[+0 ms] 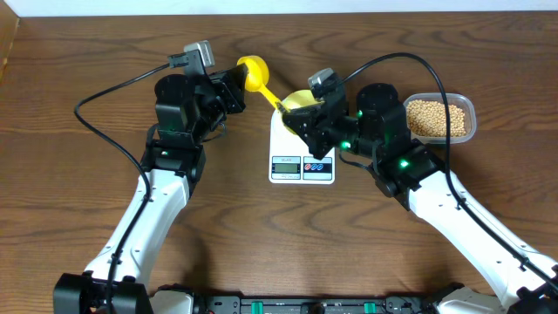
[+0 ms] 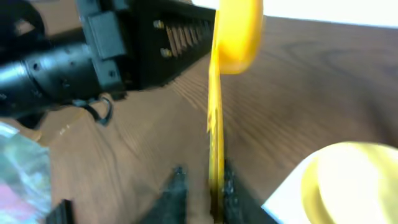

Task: Scoop item into bowl and weigh 50g on scale
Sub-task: 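Open the left gripper, releasing the scoop to the right gripper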

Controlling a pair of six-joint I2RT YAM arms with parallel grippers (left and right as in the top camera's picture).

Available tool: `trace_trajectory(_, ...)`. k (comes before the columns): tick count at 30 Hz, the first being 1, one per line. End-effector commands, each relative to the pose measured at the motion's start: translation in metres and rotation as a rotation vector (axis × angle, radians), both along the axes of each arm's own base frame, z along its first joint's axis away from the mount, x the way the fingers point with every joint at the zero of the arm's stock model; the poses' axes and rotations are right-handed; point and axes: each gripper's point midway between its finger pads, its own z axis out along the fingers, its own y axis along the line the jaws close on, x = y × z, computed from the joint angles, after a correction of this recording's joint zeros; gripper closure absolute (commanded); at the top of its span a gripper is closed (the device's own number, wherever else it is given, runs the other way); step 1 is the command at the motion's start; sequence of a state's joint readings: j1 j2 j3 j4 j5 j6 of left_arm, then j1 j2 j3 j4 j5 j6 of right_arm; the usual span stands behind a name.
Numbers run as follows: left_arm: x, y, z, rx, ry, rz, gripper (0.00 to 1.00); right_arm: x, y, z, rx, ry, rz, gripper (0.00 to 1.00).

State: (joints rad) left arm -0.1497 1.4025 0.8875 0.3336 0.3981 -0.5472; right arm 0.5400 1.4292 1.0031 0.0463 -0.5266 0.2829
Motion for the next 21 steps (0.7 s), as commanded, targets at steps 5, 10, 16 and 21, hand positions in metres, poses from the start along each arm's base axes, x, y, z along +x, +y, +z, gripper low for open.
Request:
trace_trajectory(5, -0.004, -0.004, 0.009, -0.182, 0.074, 0.012, 0.93, -0.011, 0.009, 0.025, 0.095, 0.020, 0.038, 0.41)
trace_trajectory(10, -0.004, -0.004, 0.009, -0.250, 0.112, 0.032, 0.93, -0.004, -0.001, 0.042, 0.141, 0.008, -0.011, 0.23)
trace_trajectory(16, -0.007, -0.011, 0.010, -0.349, 0.173, 0.018, 0.93, 0.008, -0.034, 0.079, 0.194, -0.071, -0.131, 0.22)
trace_trajectory(21, -0.013, -0.019, 0.011, -0.243, 0.112, -0.071, 0.93, 0.005, -0.033, 0.081, 0.199, -0.068, -0.117, 0.30)
